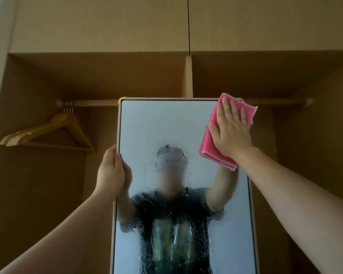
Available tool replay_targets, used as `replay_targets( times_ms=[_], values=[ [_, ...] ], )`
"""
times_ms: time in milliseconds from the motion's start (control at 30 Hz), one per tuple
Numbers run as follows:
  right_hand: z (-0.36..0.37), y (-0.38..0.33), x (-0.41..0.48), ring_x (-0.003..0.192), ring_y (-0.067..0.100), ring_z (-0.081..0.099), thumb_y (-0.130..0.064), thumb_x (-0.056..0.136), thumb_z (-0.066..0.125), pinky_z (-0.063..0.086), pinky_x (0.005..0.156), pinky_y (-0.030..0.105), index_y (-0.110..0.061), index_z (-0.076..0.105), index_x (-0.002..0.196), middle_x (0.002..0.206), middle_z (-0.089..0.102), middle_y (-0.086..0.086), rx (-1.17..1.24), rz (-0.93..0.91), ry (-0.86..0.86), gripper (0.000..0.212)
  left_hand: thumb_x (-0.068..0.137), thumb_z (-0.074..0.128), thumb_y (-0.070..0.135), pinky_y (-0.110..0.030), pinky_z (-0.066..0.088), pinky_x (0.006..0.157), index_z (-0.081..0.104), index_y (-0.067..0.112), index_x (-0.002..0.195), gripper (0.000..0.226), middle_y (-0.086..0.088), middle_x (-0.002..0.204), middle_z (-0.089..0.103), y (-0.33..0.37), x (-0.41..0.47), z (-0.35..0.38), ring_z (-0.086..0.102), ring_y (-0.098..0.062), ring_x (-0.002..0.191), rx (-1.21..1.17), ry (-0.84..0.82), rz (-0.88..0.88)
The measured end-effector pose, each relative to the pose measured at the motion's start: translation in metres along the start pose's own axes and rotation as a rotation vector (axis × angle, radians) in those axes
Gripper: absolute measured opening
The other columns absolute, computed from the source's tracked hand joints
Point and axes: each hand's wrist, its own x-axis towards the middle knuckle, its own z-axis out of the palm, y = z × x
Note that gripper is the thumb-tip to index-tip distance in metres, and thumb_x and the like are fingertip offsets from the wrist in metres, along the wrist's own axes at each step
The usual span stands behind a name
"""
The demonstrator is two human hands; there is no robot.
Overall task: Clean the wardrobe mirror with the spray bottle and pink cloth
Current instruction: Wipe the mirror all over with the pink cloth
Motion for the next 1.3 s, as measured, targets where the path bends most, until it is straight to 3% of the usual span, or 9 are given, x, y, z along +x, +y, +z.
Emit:
replay_targets(
  times_ms=[233,333,400,600,833,1100,1167,1233,1300],
  values=[
    [0.009,0.006,-0.007,0.149,0.028,0.000,-0.052,0.098,-0.001,0.002,0.121,0.049,-0.010,0.004,0.155,0.163,0.001,0.009,-0.021,-0.068,-0.034,0.071,0.104,0.036,0.020,0.004,0.035,0.055,0.048,0.020,0.131,0.030,0.021,0.082,0.053,-0.005,0.003,0.002,0.054,0.022,0.071,0.055,0.012,0.016],
    [0.013,0.006,-0.022,0.149,0.028,0.002,-0.051,0.099,0.002,0.005,0.121,0.050,-0.009,0.006,0.155,0.162,0.003,0.009,-0.018,-0.098,-0.044,0.070,0.104,0.036,0.024,-0.016,0.037,0.077,0.047,0.021,0.134,0.032,0.017,0.090,0.056,-0.006,0.003,0.004,0.055,-0.004,0.089,0.054,0.011,0.007],
    [0.016,0.005,-0.032,0.149,0.029,0.003,-0.051,0.100,0.004,0.005,0.121,0.050,-0.009,0.007,0.154,0.162,0.005,0.010,-0.017,-0.110,-0.042,0.069,0.103,0.036,0.024,-0.025,0.035,0.082,0.047,0.021,0.134,0.032,0.012,0.094,0.057,-0.006,0.003,0.003,0.053,-0.008,0.090,0.048,0.007,0.009],
    [0.023,0.001,-0.065,0.148,0.031,0.007,-0.047,0.102,0.009,0.008,0.120,0.051,-0.007,0.012,0.154,0.161,0.011,0.013,-0.014,-0.166,-0.051,0.066,0.103,0.036,0.024,-0.012,0.034,0.077,0.047,0.024,0.134,0.032,0.018,0.094,0.054,-0.006,0.002,0.003,0.051,0.002,0.082,0.038,0.003,0.001],
    [0.031,-0.003,-0.114,0.148,0.033,0.008,-0.044,0.102,0.011,0.012,0.119,0.054,-0.006,0.015,0.153,0.160,0.012,0.014,-0.029,-0.281,-0.084,0.063,0.103,0.035,0.022,-0.023,0.033,0.086,0.048,0.024,0.132,0.032,0.018,0.096,0.055,-0.004,-0.001,0.002,0.050,-0.005,0.095,0.037,-0.004,0.018],
    [0.035,-0.036,-0.128,0.147,0.032,0.010,-0.035,0.100,0.016,0.009,0.118,0.052,-0.013,0.016,0.151,0.159,0.011,0.006,0.133,0.022,-0.016,0.055,0.104,0.036,0.022,-0.021,0.031,0.088,0.045,0.023,0.138,0.036,0.013,0.107,0.052,-0.004,-0.002,0.003,0.045,0.001,0.096,0.049,0.002,0.015],
    [0.039,-0.039,-0.128,0.147,0.032,0.010,-0.035,0.101,0.015,0.009,0.118,0.052,-0.011,0.018,0.152,0.160,0.013,0.008,0.118,0.051,-0.008,0.056,0.103,0.035,0.022,-0.014,0.032,0.085,0.045,0.023,0.138,0.036,0.015,0.102,0.054,-0.005,-0.001,0.003,0.049,0.003,0.093,0.048,-0.003,0.017],
    [0.043,-0.037,-0.126,0.148,0.032,0.010,-0.037,0.102,0.014,0.009,0.119,0.052,-0.009,0.019,0.152,0.160,0.013,0.010,0.090,0.045,-0.011,0.058,0.103,0.035,0.022,0.003,0.030,0.070,0.045,0.022,0.137,0.035,0.022,0.090,0.054,-0.007,0.000,0.002,0.053,0.019,0.082,0.054,-0.008,0.021],
    [0.045,-0.034,-0.122,0.148,0.031,0.007,-0.038,0.102,0.013,0.009,0.119,0.051,-0.010,0.017,0.153,0.161,0.012,0.009,0.078,0.013,-0.003,0.058,0.104,0.035,0.023,0.006,0.031,0.059,0.044,0.021,0.138,0.036,0.021,0.087,0.055,-0.010,0.001,0.003,0.047,0.031,0.072,0.056,-0.011,0.013]
  ],
)
